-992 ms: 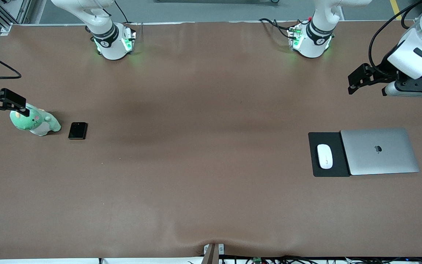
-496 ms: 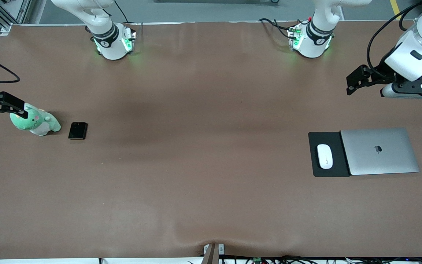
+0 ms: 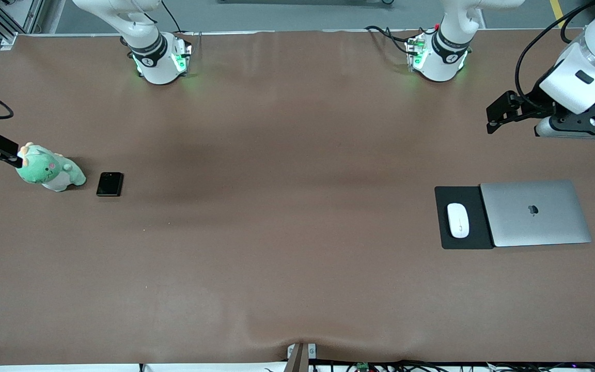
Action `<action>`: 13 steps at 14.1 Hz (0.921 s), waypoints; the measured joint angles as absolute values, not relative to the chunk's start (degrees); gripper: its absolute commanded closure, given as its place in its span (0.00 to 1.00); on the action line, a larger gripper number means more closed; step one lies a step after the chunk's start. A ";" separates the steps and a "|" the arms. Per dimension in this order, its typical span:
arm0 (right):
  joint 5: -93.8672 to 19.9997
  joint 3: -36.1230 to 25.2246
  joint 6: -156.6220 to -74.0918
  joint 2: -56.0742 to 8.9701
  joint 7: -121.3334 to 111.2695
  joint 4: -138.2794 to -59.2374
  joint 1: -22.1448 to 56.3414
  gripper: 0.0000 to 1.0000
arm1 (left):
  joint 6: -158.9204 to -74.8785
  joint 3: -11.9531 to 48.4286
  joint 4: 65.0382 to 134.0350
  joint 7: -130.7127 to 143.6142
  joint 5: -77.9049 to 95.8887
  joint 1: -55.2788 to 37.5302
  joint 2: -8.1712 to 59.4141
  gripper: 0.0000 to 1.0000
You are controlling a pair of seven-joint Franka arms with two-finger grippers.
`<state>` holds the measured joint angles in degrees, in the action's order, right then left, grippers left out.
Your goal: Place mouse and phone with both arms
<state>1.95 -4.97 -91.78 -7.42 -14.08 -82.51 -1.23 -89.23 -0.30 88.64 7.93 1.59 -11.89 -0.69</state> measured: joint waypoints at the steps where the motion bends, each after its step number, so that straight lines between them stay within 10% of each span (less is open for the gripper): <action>1: 1.96 -4.82 -92.35 -7.48 -14.07 -82.65 -1.13 0.00 | -89.23 -0.30 88.64 7.93 1.59 -11.89 -0.69 0.00; 13: 2.01 -3.86 -103.26 -1.11 -11.33 -96.23 0.10 0.00 | -89.23 -0.30 88.65 7.93 1.59 -11.91 -0.68 0.00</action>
